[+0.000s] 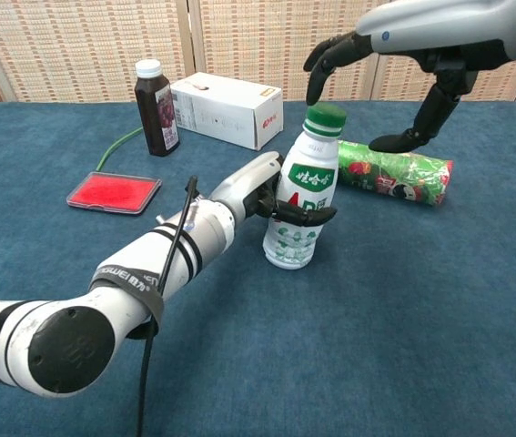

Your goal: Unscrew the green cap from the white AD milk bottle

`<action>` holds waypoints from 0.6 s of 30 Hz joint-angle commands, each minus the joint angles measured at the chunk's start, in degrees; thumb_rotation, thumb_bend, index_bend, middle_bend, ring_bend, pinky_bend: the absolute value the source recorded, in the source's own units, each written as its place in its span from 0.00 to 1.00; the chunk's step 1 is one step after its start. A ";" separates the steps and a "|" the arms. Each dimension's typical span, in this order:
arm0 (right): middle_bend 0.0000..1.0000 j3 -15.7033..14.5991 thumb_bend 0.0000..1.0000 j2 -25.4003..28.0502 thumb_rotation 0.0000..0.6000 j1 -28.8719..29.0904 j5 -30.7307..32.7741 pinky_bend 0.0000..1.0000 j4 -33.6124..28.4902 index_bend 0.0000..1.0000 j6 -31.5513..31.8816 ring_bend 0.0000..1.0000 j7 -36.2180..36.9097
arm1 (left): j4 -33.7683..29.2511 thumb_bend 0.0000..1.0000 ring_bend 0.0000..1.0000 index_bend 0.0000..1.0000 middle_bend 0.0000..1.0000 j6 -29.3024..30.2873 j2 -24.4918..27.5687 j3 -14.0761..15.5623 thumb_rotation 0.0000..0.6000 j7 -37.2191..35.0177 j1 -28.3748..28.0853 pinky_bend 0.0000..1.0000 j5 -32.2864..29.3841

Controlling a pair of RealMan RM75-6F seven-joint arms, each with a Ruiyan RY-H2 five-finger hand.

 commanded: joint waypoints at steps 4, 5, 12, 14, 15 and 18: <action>0.00 0.63 0.28 -1.40 1.00 -1.33 -0.95 0.00 2.13 0.18 2.33 0.00 0.47 | -0.81 0.76 0.46 0.82 0.88 0.46 0.37 0.20 1.00 0.30 0.25 0.21 0.20; 0.00 0.94 0.28 -1.78 1.00 -1.32 -0.68 0.00 2.58 0.18 2.63 0.00 0.42 | -0.97 0.76 0.46 0.82 0.88 0.51 0.44 0.23 1.00 0.45 0.32 0.21 0.16; 0.00 1.87 0.27 -4.34 1.00 0.14 2.55 0.00 4.72 0.26 3.20 0.00 -2.73 | -1.65 0.75 0.46 0.82 0.88 0.63 0.43 0.28 1.00 1.46 0.43 0.21 -0.18; 0.00 2.12 0.27 -5.42 1.00 0.51 3.50 0.00 5.06 0.30 3.60 0.00 -3.54 | -1.75 0.75 0.46 0.82 0.88 0.51 0.36 0.28 1.00 1.79 0.36 0.21 -0.31; 0.00 2.24 0.27 -5.73 1.00 0.70 3.98 0.00 5.12 0.32 3.67 0.00 -3.86 | -1.77 0.75 0.46 0.82 0.88 0.47 0.32 0.28 1.00 1.95 0.32 0.21 -0.36; 0.00 2.50 0.27 -6.44 1.00 1.34 5.30 0.00 5.23 0.33 4.08 0.00 -5.21 | -1.81 0.75 0.46 0.82 0.88 0.30 0.20 0.25 1.00 2.31 0.24 0.21 -0.54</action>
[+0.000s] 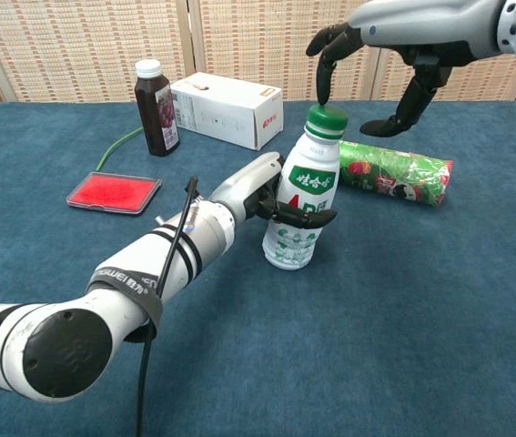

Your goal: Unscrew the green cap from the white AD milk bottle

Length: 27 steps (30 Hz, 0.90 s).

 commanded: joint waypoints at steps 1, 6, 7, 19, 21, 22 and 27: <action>0.00 0.31 0.27 -0.74 1.00 0.67 1.28 0.00 0.15 0.33 0.52 0.00 -1.24 | -0.02 0.75 0.46 0.82 0.88 -0.09 -0.10 -0.04 1.00 0.19 -0.08 0.21 -0.11; 0.00 0.70 0.27 -1.38 1.00 1.33 3.38 0.00 0.22 0.32 1.25 0.00 -2.47 | -0.08 0.75 0.46 0.82 0.88 -0.04 -0.22 0.08 1.00 0.29 -0.11 0.21 0.03; 0.00 0.85 0.27 -1.47 1.00 1.38 3.65 0.00 0.22 0.31 1.35 0.00 -2.39 | -0.09 0.75 0.46 0.82 0.88 -0.02 -0.24 0.13 1.00 0.31 -0.11 0.21 0.07; 0.00 0.75 0.27 -2.04 1.00 2.22 5.12 0.00 -0.11 0.30 0.98 0.00 -2.96 | 0.13 0.75 0.46 0.82 0.88 0.03 -0.26 0.18 1.00 0.25 -0.08 0.21 0.25; 0.00 0.71 0.27 -2.39 1.00 2.37 5.37 0.00 0.01 0.32 1.19 0.00 -3.19 | 0.16 0.75 0.46 0.82 0.88 0.02 -0.27 0.14 1.00 0.21 -0.13 0.21 0.28; 0.00 0.69 0.27 -2.54 1.00 2.43 5.47 0.00 0.06 0.33 1.35 0.00 -3.35 | 0.17 0.75 0.46 0.82 0.88 0.02 -0.27 0.12 1.00 0.21 -0.14 0.21 0.29; 0.00 0.72 0.27 -3.36 1.00 2.65 6.06 0.00 0.44 0.38 2.20 0.00 -3.84 | 0.14 0.75 0.46 0.82 0.88 -0.09 -0.26 0.17 1.00 0.28 -0.17 0.21 0.29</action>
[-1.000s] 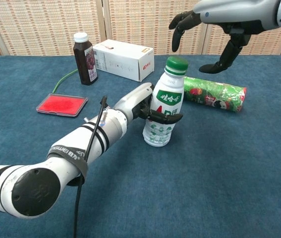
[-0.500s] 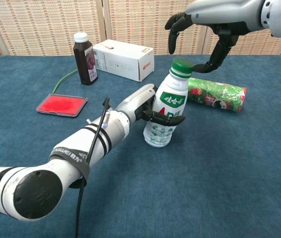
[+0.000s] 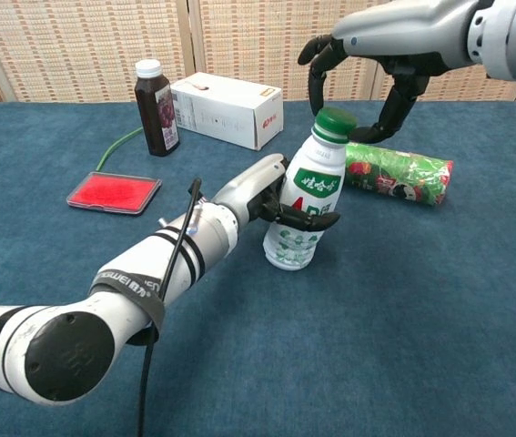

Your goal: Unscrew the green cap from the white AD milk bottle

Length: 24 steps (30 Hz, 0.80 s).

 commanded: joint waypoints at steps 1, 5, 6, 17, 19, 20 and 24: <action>0.00 0.10 0.27 -0.35 1.00 0.08 0.13 0.00 0.20 0.39 0.30 0.00 -0.04 | 0.04 0.75 0.46 0.82 0.88 -0.06 -0.02 0.04 1.00 0.03 -0.01 0.21 0.00; 0.00 0.29 0.27 -0.94 1.00 0.09 0.04 0.00 0.30 0.43 0.90 0.00 0.03 | 0.15 0.75 0.46 0.82 0.88 -0.20 -0.12 0.07 1.00 0.00 -0.06 0.21 -0.02; 0.00 0.33 0.27 -1.03 1.00 0.13 0.08 0.00 0.28 0.44 1.00 0.00 -0.04 | 0.15 0.75 0.46 0.82 0.88 -0.22 -0.13 0.07 1.00 -0.03 -0.08 0.21 0.00; 0.00 0.55 0.27 -1.15 1.00 0.37 0.05 0.00 -0.55 0.48 1.83 0.00 -0.60 | 0.08 0.75 0.46 0.82 0.88 -0.52 0.16 0.00 1.00 0.15 0.00 0.21 -0.24; 0.00 0.60 0.27 -1.11 1.00 0.35 0.06 0.00 -0.67 0.49 1.91 0.00 -0.55 | 0.11 0.75 0.46 0.82 0.88 -0.57 0.17 0.01 1.00 0.13 0.03 0.21 -0.30; 0.00 0.66 0.27 -1.09 1.00 0.31 -0.01 0.00 -0.69 0.50 1.94 0.00 -0.41 | 0.14 0.75 0.46 0.82 0.88 -0.58 0.16 0.02 1.00 0.13 0.05 0.21 -0.31; 0.00 0.88 0.27 -0.92 1.00 0.16 -0.21 0.00 -0.68 0.51 2.04 0.00 0.08 | 0.15 0.75 0.46 0.82 0.88 -0.52 0.18 0.06 1.00 0.04 0.09 0.21 -0.23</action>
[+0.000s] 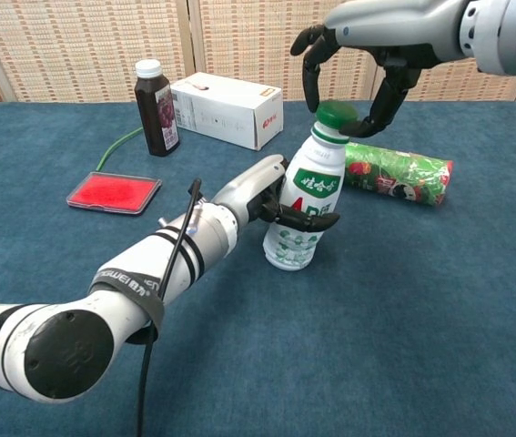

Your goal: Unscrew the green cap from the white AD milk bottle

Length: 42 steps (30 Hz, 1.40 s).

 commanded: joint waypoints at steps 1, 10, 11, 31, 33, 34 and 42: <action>0.00 0.17 0.27 0.15 1.00 -0.12 -0.17 0.00 -0.01 0.51 0.09 0.00 0.32 | 0.02 0.75 0.46 0.82 0.88 0.04 0.01 -0.01 1.00 -0.06 0.01 0.21 0.04; 0.00 0.88 0.27 2.35 1.00 -1.70 -1.72 0.00 0.23 0.51 1.28 0.00 2.55 | 0.53 0.75 0.46 0.82 0.88 0.27 0.28 -0.13 1.00 -0.80 0.39 0.20 -0.01; 0.00 0.25 0.27 2.85 1.00 -2.08 -1.79 0.00 0.55 0.51 1.44 0.00 2.07 | 0.42 0.74 0.46 0.82 0.87 0.52 0.43 -0.12 1.00 -1.09 0.62 0.20 0.04; 0.00 -11.68 0.27 -4.09 1.00 -11.64 -9.35 0.00 18.87 0.37 -7.03 0.00 7.20 | -4.17 0.53 0.08 0.18 0.38 1.80 3.56 4.88 1.00 -6.98 3.97 0.05 4.69; 0.00 -11.98 0.27 -5.17 1.00 -11.86 -9.75 0.00 20.08 0.27 -7.52 0.00 6.73 | -4.68 0.49 0.02 0.04 0.26 0.72 4.01 4.49 1.00 -6.82 3.85 0.03 3.93; 0.00 -12.05 0.27 -5.53 1.00 -11.92 -9.84 0.00 20.42 0.23 -7.65 0.00 6.44 | -4.81 0.48 0.00 0.01 0.21 0.44 4.14 4.25 1.00 -6.79 3.84 0.02 3.58; 0.00 -11.62 0.27 -6.44 1.00 -12.37 -10.02 0.00 20.30 0.06 -7.79 0.00 4.98 | -4.93 0.42 0.00 0.00 0.01 -0.37 4.46 3.07 1.00 -8.91 4.26 0.00 2.31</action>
